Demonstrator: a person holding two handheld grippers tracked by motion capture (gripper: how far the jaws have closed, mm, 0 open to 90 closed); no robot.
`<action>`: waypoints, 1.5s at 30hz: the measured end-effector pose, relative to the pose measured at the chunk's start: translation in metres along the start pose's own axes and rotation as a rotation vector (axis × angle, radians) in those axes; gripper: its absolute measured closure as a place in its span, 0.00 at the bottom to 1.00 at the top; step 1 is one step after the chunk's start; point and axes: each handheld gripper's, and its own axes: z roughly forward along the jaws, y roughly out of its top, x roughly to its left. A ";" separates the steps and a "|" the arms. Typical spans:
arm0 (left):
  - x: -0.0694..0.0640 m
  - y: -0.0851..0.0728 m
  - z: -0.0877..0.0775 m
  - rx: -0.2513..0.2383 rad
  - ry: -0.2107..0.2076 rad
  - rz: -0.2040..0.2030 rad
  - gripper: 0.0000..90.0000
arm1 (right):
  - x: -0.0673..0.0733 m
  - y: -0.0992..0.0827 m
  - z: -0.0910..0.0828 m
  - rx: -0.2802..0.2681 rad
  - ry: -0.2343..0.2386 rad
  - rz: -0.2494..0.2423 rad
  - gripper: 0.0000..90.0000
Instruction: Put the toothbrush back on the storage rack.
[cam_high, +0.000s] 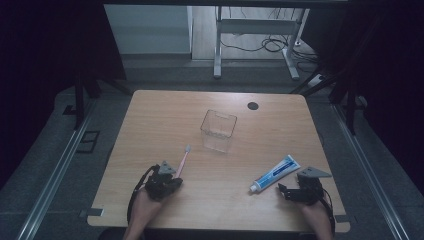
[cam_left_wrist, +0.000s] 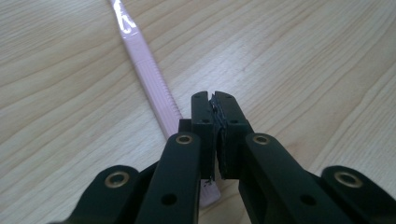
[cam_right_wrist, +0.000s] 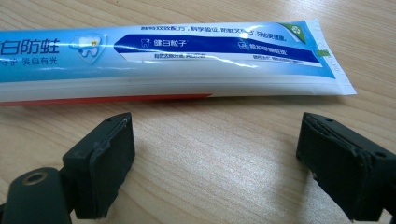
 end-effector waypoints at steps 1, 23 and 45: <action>0.000 0.000 0.000 0.000 0.000 0.000 0.97 | 0.000 0.000 0.000 0.000 0.000 0.000 0.13; 0.025 -0.008 -0.015 0.011 0.049 -0.016 0.94 | 0.000 0.000 0.000 -0.001 0.000 -0.005 0.13; 0.038 0.008 -0.026 0.061 0.050 0.011 0.75 | 0.000 0.000 0.000 0.000 -0.001 -0.003 0.13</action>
